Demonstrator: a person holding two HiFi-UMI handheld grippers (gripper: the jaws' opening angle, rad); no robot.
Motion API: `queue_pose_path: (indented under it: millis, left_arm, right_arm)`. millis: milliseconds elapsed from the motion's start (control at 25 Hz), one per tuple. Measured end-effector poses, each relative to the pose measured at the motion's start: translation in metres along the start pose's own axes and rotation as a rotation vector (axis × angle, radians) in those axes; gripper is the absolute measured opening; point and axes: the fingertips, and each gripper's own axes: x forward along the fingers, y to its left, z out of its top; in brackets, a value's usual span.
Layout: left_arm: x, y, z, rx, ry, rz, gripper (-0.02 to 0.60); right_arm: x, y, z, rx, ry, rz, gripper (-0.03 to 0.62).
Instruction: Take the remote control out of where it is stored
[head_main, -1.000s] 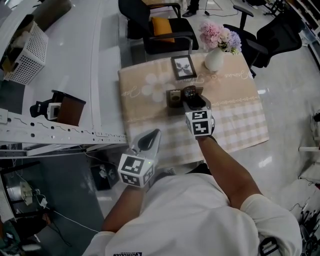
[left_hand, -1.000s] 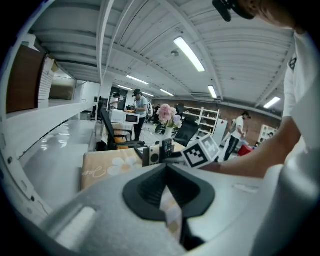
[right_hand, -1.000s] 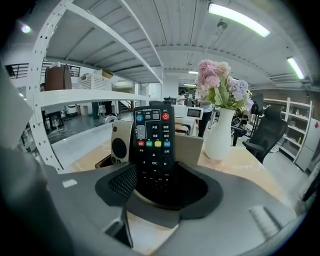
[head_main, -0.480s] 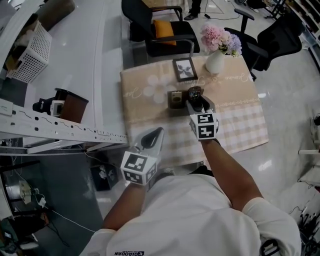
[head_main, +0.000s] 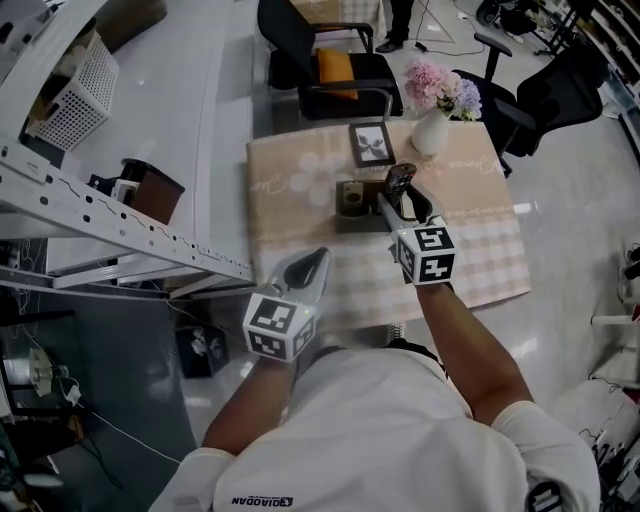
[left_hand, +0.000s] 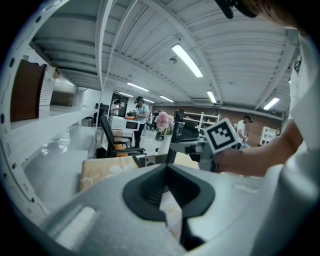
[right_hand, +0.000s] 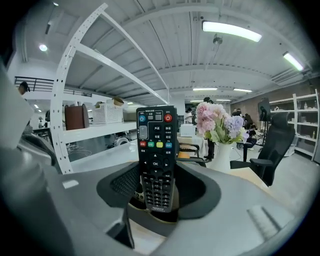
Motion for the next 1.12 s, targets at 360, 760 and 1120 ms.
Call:
queue_pose_path:
  millis: [360,760,1120]
  left_arm:
    - [-0.003,-0.014,-0.001,0.004,-0.012,0.015,0.003]
    - [0.007,-0.03,-0.001,0.0,-0.017,-0.004,0.003]
    - [0.029,-0.043,-0.009,0.017,0.021,-0.022,0.003]
  right_arm:
    - [-0.042,0.004,0.02,0.026,-0.042,0.079,0.222]
    - [-0.07,-0.009,0.004,0.046,-0.019,0.091,0.222]
    - [-0.088,-0.041,-0.025,0.073,0.038,0.06,0.222]
